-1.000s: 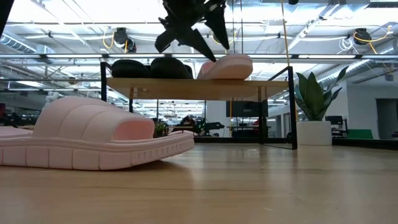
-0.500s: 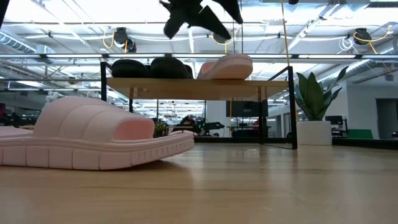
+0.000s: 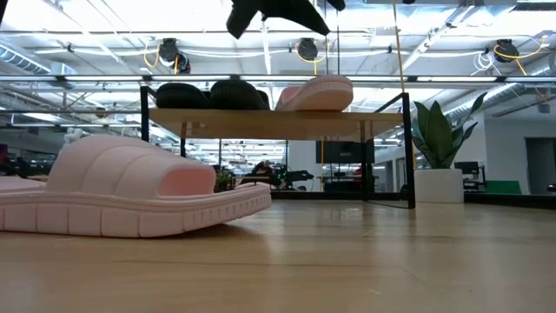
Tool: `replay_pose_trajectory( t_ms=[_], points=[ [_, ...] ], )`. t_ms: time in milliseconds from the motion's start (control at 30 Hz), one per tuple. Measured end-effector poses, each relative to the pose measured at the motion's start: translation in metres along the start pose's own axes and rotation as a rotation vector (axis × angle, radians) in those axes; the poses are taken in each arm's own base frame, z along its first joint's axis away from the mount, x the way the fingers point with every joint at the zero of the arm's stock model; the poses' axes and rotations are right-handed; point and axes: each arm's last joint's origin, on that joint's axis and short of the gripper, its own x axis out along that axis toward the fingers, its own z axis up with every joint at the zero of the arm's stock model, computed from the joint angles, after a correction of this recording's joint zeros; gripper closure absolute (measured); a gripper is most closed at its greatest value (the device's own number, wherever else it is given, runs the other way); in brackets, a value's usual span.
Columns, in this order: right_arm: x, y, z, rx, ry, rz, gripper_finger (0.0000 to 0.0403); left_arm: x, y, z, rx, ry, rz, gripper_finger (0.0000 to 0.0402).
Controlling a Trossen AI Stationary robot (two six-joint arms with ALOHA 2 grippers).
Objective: Pick and place slides into the shelf
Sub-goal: Put the top pink slide on the shelf
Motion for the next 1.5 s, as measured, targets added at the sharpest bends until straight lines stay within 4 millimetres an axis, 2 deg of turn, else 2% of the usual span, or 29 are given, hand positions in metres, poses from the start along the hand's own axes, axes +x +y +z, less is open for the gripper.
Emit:
replay_pose_trajectory(
  t_ms=[167, 267, 367, 500, 700, 900, 1267, 1500],
  points=[
    [0.0, 0.0, -0.001, -0.003, 0.012, -0.004, 0.0335, -0.008, 0.019, -0.034, -0.098, -0.033, 0.007, 0.0227],
    [0.0, -0.002, -0.007, 0.012, 0.086, 0.006, 0.0335, -0.017, 0.028, -0.052, -0.138, -0.065, -0.014, 0.0227],
    [-0.002, -0.005, -0.019, 0.055, 0.195, -0.019, 0.0335, -0.031, 0.035, -0.064, -0.153, -0.108, -0.036, 0.0227],
    [-0.005, -0.012, -0.045, 0.172, 0.281, -0.054, 0.0335, -0.047, 0.046, -0.076, -0.154, -0.148, -0.038, 0.0227],
    [-0.014, -0.02, -0.09, 0.387, 0.305, -0.052, 0.0335, -0.063, 0.06, -0.085, -0.156, -0.147, 0.005, 0.0227],
    [-0.02, -0.026, -0.129, 0.486, 0.297, -0.193, 0.0335, -0.073, 0.067, -0.092, -0.131, -0.134, 0.021, 0.0227],
    [-0.002, -0.03, -0.156, 0.544, 0.322, -0.259, 0.0335, -0.093, 0.08, -0.103, -0.084, -0.104, 0.047, 0.0227],
    [-0.002, -0.031, -0.156, 0.512, 0.293, -0.299, 0.0335, -0.101, 0.086, -0.108, -0.067, -0.092, 0.055, 0.0227]
  ],
)
